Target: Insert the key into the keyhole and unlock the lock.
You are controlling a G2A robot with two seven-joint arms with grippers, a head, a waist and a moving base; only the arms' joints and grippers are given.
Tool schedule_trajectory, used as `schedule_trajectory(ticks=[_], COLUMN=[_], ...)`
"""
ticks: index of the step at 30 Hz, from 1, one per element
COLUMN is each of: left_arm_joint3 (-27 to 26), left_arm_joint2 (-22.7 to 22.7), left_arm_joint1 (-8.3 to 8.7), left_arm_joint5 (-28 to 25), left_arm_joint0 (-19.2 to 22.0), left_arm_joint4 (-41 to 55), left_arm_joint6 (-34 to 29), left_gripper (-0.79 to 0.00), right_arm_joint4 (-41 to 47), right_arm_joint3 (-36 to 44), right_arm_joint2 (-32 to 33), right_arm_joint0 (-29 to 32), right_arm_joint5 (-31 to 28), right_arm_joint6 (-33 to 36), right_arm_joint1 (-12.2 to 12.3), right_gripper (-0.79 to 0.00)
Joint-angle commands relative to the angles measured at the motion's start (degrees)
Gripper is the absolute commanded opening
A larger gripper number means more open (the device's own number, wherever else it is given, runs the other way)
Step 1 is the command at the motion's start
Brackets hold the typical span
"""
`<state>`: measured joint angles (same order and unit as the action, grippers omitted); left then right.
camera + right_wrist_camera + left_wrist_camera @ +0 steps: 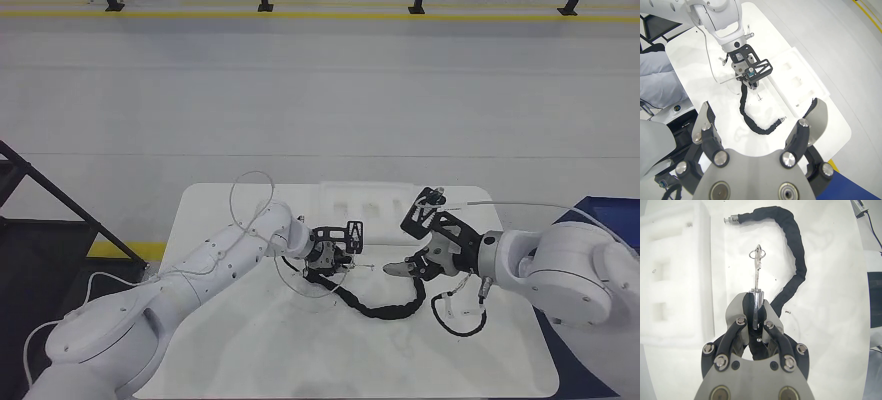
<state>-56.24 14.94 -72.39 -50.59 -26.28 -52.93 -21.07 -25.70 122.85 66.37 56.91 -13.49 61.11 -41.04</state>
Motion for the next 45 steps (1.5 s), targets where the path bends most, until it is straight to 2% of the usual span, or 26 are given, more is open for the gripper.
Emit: schedule_trajectory(ticks=[1, 2, 9, 13, 16, 20, 24, 31, 35, 39, 45], left_arm_joint3=[1.7, 2.6, 7.1, 10.0, 10.1, 8.0, 5.2, 1.7, 0.5, 0.9, 0.3], left_arm_joint2=[-0.2, -0.2, 1.3, 3.7, 5.3, 5.8, 5.3, 4.4, 3.2, 1.5, -1.0], left_arm_joint1=[-0.74, -1.09, -2.64, -2.41, -1.73, 0.3, 3.26, 9.05, 11.69, 13.02, 13.56], left_arm_joint5=[-0.6, -0.9, -2.6, -6.8, -7.4, -7.4, -7.4, -7.4, -7.4, -7.4, -7.4], left_arm_joint0=[-0.1, -0.2, 0.5, 2.1, 3.3, 5.6, 8.2, 13.7, 16.2, 18.3, 21.2], left_arm_joint4=[-0.7, -0.8, -1.2, -0.8, 0.2, 1.3, 4.2, 11.0, 15.5, 19.4, 24.1], left_arm_joint6=[0.8, 1.2, 5.6, 10.7, 15.4, 19.3, 22.0, 24.0, 23.4, 21.4, 19.3], left_gripper=[-0.185, 0.0, 0.0, 0.0, 0.0, 0.0, 0.0, 0.0, 0.0, 0.0, 0.0], right_arm_joint4=[0.0, -0.1, -0.3, 0.4, 1.1, 2.1, 3.4, 6.6, 7.5, 8.4, 5.5], right_arm_joint3=[-0.4, -0.7, -2.0, -3.8, -6.3, -11.2, -16.7, -27.2, -31.3, -35.1, -39.0], right_arm_joint2=[0.0, 0.1, 0.0, -0.5, -1.4, -3.5, -5.9, -10.0, -12.0, -13.6, -15.1], right_arm_joint0=[0.3, 0.4, 0.6, 0.4, -0.7, -3.4, -7.7, -15.9, -19.8, -23.8, -27.9], right_arm_joint5=[-0.2, -0.4, -1.6, -3.3, -5.6, -10.0, -16.4, -25.9, -29.8, -31.6, -32.5], right_arm_joint6=[-0.6, -0.9, -2.8, -4.8, -6.8, -10.0, -12.4, -14.4, -14.9, -15.4, -17.4], right_arm_joint1=[-0.1, -0.1, -0.4, -0.7, -1.1, -2.0, -3.0, -5.1, -6.2, -7.2, -8.5], right_gripper=[0.0, 0.0, 0.0, 0.0, 0.0, 0.0, 0.0, 0.0, 0.0, 0.0, 0.0])
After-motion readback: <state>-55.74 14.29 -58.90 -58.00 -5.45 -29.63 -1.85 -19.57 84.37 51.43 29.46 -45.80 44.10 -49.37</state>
